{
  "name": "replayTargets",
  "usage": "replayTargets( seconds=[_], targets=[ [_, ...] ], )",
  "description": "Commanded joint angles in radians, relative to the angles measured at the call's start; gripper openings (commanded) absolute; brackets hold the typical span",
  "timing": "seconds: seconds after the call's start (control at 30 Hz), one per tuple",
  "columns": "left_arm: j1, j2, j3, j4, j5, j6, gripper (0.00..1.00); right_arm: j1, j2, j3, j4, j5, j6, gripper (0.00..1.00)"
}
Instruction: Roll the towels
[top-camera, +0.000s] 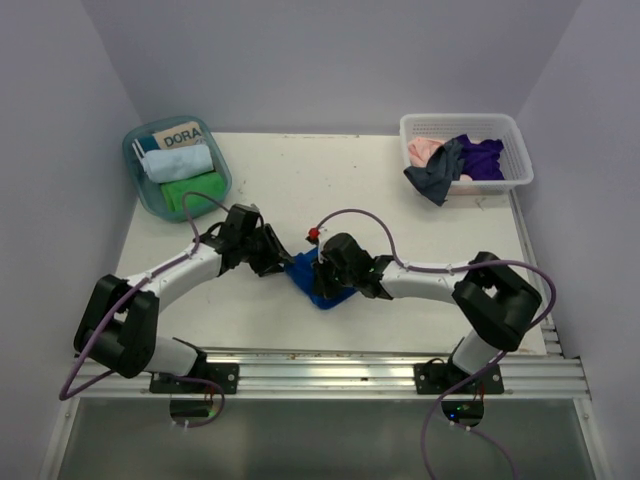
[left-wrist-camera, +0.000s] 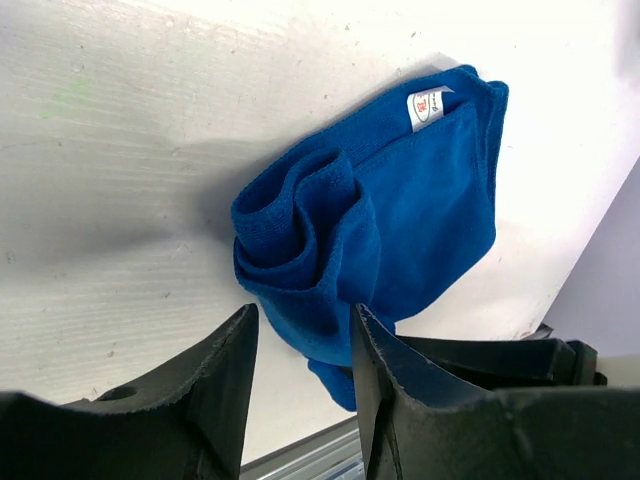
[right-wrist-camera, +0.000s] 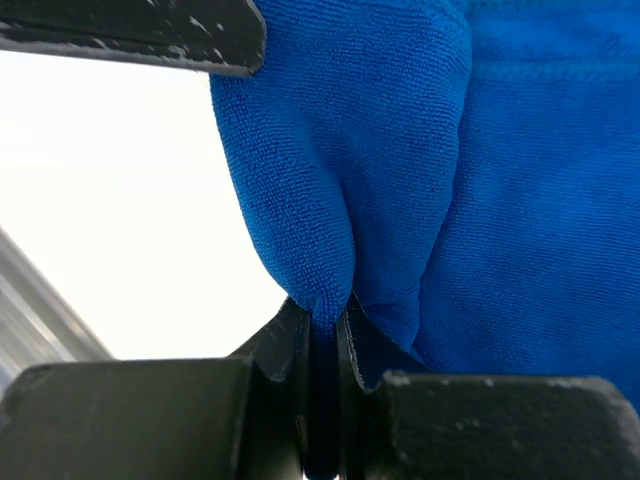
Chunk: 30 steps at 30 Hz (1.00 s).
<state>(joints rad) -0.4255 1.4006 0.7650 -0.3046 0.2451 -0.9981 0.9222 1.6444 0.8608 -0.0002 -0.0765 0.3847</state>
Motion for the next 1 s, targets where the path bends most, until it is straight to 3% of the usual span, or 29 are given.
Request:
replayTargets(
  seconds=[0.0,0.17,0.43,0.97],
  targets=[
    [0.005,-0.022,0.022,0.005,0.023,0.026,0.45,-0.031,-0.041,-0.060,0.124,-0.153,0.115,0.00],
    [-0.004,-0.055,-0.013,0.097,0.065,0.036,0.43,-0.106,-0.028,-0.146,0.297,-0.313,0.239,0.00],
    [-0.044,-0.077,-0.027,0.189,0.094,0.061,0.39,-0.187,0.020,-0.201,0.442,-0.468,0.345,0.00],
    [-0.099,0.090,0.017,0.323,0.135,0.093,0.37,-0.247,0.032,-0.220,0.454,-0.516,0.355,0.00]
  ],
)
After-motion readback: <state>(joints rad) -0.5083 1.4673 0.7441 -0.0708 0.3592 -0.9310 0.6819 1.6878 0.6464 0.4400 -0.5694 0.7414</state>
